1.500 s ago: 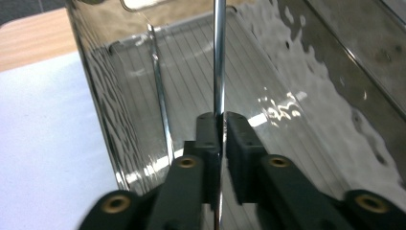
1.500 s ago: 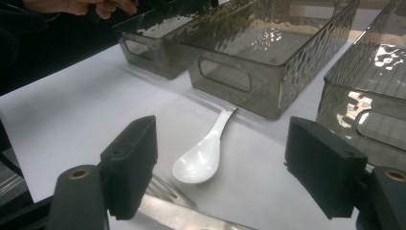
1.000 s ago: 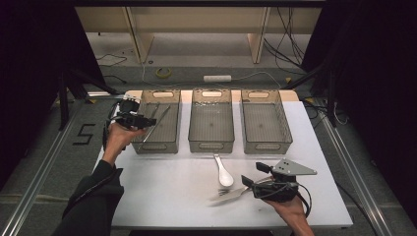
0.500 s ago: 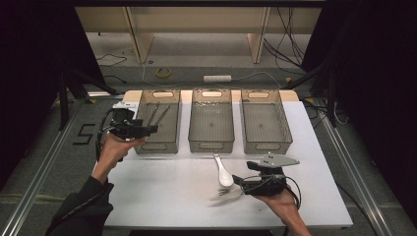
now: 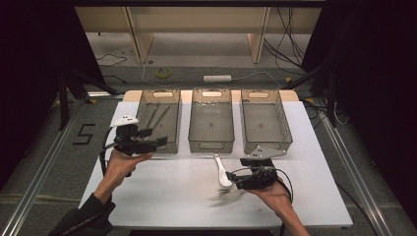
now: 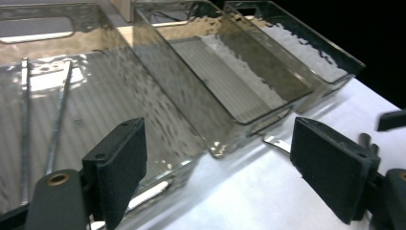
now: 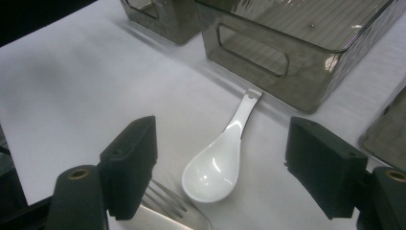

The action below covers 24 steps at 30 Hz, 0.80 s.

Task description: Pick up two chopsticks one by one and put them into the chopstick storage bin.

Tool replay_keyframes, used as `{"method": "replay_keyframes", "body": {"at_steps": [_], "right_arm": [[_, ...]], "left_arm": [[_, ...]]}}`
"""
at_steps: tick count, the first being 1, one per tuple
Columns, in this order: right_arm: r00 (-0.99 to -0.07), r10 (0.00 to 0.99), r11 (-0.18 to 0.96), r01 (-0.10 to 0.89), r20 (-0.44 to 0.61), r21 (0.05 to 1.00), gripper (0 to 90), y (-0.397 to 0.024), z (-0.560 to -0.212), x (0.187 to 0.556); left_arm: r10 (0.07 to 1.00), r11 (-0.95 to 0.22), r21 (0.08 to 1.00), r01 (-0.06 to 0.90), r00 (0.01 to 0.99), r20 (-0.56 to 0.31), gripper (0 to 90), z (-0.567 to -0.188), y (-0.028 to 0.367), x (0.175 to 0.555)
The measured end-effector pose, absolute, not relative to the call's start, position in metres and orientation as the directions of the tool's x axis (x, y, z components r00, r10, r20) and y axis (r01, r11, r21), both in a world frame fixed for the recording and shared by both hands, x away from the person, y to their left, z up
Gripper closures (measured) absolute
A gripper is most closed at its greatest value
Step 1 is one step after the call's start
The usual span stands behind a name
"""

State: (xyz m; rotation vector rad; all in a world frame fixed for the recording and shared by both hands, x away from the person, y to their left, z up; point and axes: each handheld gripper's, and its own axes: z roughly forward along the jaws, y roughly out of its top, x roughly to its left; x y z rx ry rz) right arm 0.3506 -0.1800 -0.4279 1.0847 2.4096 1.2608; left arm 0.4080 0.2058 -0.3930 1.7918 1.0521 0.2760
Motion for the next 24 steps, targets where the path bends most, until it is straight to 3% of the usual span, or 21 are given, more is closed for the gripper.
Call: {"method": "replay_keyframes", "body": {"at_steps": [24], "right_arm": [[-0.704,0.699,0.445,0.566,0.126,0.694,26.7,-0.16,-0.431,0.384]], "left_arm": [[0.733,-0.184,0.875,0.448,0.655,-0.182,16.1,-0.411,0.203,0.364]]}}
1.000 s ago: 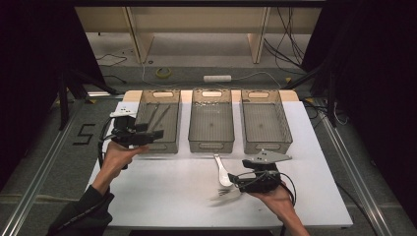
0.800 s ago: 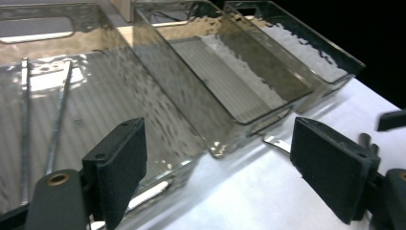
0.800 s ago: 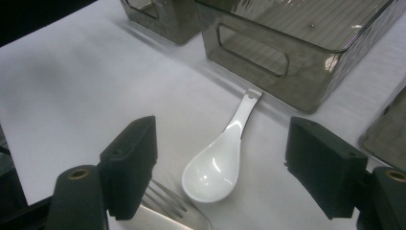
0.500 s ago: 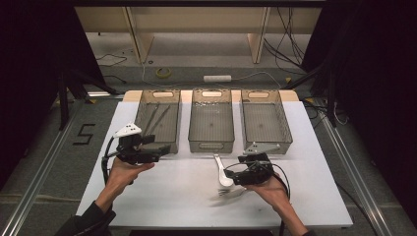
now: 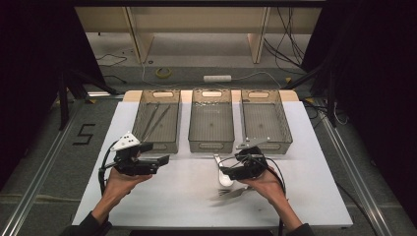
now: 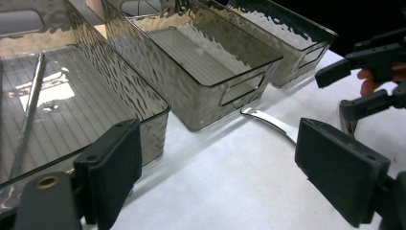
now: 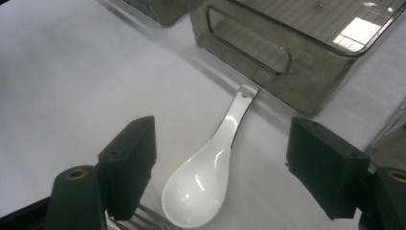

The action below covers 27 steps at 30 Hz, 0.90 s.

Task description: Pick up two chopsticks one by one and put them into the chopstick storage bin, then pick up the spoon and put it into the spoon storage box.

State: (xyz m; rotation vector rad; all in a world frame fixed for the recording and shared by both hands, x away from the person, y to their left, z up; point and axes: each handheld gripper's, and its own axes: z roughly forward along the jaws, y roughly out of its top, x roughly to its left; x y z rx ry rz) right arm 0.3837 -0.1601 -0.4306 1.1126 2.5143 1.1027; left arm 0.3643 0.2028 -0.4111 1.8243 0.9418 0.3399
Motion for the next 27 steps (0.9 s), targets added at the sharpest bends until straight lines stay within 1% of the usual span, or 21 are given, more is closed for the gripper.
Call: {"method": "replay_keyframes", "body": {"at_steps": [10,16,21,27], "right_arm": [[-0.701,0.703,0.473,0.585,0.118,0.658,26.7,-0.152,-0.436,0.394],[-0.698,0.707,0.485,0.595,0.113,0.641,26.8,-0.149,-0.439,0.398],[-0.698,0.706,0.496,0.604,0.116,0.624,30.2,-0.146,-0.44,0.402],[-0.701,0.706,0.522,0.612,0.103,0.594,36.8,-0.139,-0.442,0.41]], "left_arm": [[0.727,-0.22,0.88,0.422,0.672,-0.14,16.1,-0.414,0.202,0.354],[0.732,-0.223,0.877,0.425,0.668,-0.138,16.1,-0.417,0.204,0.352],[0.738,-0.217,0.885,0.413,0.663,-0.129,16.1,-0.417,0.205,0.348],[0.751,-0.217,0.885,0.412,0.65,-0.118,16.1,-0.419,0.207,0.344]]}}
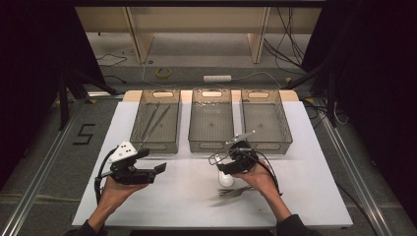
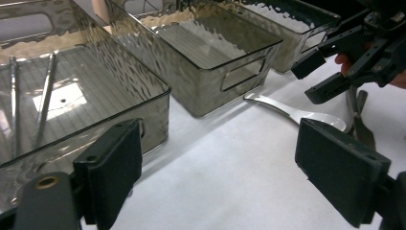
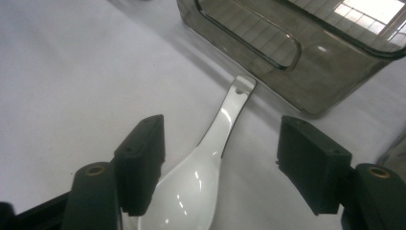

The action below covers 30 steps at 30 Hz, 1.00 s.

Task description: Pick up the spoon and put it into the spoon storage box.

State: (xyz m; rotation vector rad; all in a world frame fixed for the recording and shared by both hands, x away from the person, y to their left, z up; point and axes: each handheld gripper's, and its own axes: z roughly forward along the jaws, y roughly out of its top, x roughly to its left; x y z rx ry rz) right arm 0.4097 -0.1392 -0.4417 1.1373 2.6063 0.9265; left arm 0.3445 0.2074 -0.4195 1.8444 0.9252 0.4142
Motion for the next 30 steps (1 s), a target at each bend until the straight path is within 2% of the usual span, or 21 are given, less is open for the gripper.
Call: {"method": "replay_keyframes", "body": {"at_steps": [6,30], "right_arm": [[-0.704,0.703,0.545,0.62,0.095,0.565,43.3,-0.134,-0.445,0.416],[-0.709,0.694,0.585,0.655,0.123,0.478,59.7,-0.122,-0.466,0.431]], "left_arm": [[0.752,-0.22,0.889,0.402,0.651,-0.109,16.1,-0.42,0.207,0.341],[0.74,-0.204,0.9,0.385,0.663,-0.116,16.0,-0.419,0.207,0.338]]}}
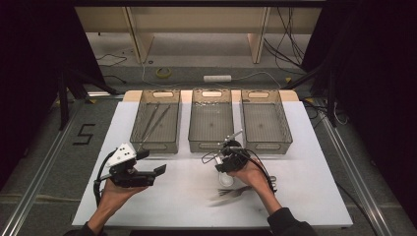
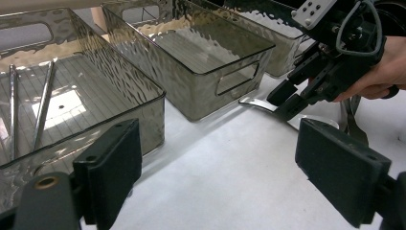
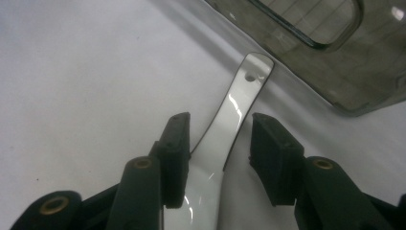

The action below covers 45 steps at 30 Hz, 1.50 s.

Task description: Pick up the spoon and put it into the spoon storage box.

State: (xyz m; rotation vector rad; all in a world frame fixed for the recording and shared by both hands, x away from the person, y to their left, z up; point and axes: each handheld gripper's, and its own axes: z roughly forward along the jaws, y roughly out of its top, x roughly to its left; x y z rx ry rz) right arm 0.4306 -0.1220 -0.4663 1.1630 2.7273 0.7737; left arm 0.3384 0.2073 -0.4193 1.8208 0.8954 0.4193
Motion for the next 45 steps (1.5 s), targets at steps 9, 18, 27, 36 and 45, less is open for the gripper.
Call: {"method": "replay_keyframes", "body": {"at_steps": [9,18,27,36,45], "right_arm": [[-0.713,0.69,0.587,0.655,0.13,0.475,62.4,-0.121,-0.467,0.432],[-0.725,0.677,0.606,0.647,0.127,0.463,67.0,-0.115,-0.469,0.431],[-0.729,0.666,0.604,0.652,0.16,0.459,77.6,-0.112,-0.469,0.431],[-0.766,0.624,0.645,0.616,0.155,0.452,85.2,-0.1,-0.466,0.426],[-0.78,0.606,0.616,0.585,0.157,0.528,85.5,-0.109,-0.448,0.422]], "left_arm": [[0.738,-0.205,0.901,0.383,0.665,-0.114,16.0,-0.42,0.207,0.338],[0.737,-0.204,0.903,0.378,0.666,-0.112,16.1,-0.42,0.206,0.338],[0.735,-0.218,0.9,0.377,0.67,-0.103,16.1,-0.419,0.206,0.338],[0.737,-0.216,0.901,0.375,0.668,-0.102,16.1,-0.42,0.206,0.338],[0.738,-0.208,0.902,0.378,0.666,-0.11,16.1,-0.419,0.206,0.338]]}}
